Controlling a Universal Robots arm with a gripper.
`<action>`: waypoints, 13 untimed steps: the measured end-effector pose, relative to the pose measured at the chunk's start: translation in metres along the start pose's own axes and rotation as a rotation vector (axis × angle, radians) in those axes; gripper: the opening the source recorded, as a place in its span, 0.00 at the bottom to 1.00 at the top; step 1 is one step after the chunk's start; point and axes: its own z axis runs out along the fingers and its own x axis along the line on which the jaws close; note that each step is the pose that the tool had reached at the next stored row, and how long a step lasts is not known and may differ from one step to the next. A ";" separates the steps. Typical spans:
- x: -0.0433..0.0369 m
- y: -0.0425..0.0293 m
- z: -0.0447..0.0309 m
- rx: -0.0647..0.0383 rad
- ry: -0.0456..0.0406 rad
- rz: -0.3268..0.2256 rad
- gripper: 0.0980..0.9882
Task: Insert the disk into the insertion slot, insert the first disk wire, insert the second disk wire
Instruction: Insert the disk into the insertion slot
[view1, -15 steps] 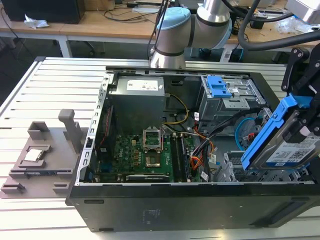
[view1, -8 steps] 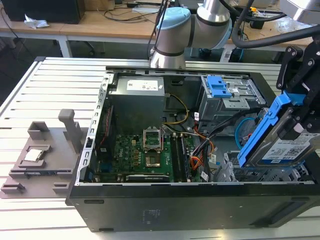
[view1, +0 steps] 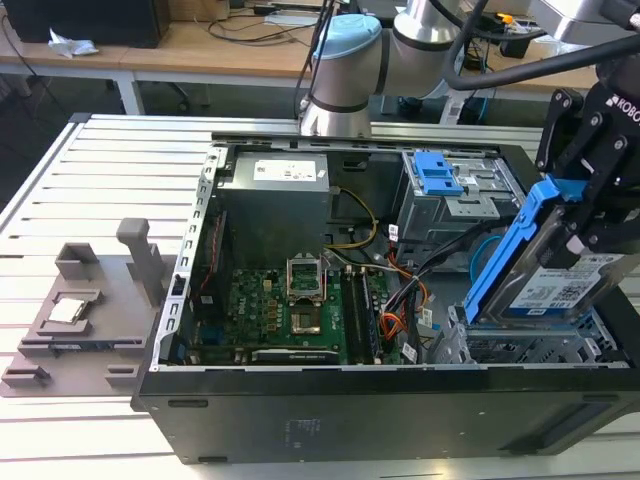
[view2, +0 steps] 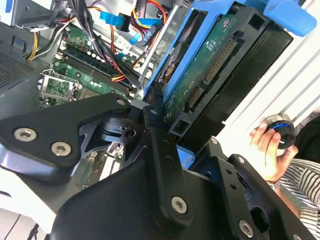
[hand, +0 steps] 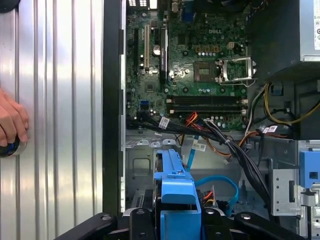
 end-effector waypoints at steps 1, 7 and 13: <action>-0.0006 0.0003 0.0007 0.000 0.0000 0.000 0.30; -0.0017 0.0020 0.0056 0.000 0.0001 0.000 0.30; -0.0016 0.0017 0.0150 0.000 0.0001 0.000 0.30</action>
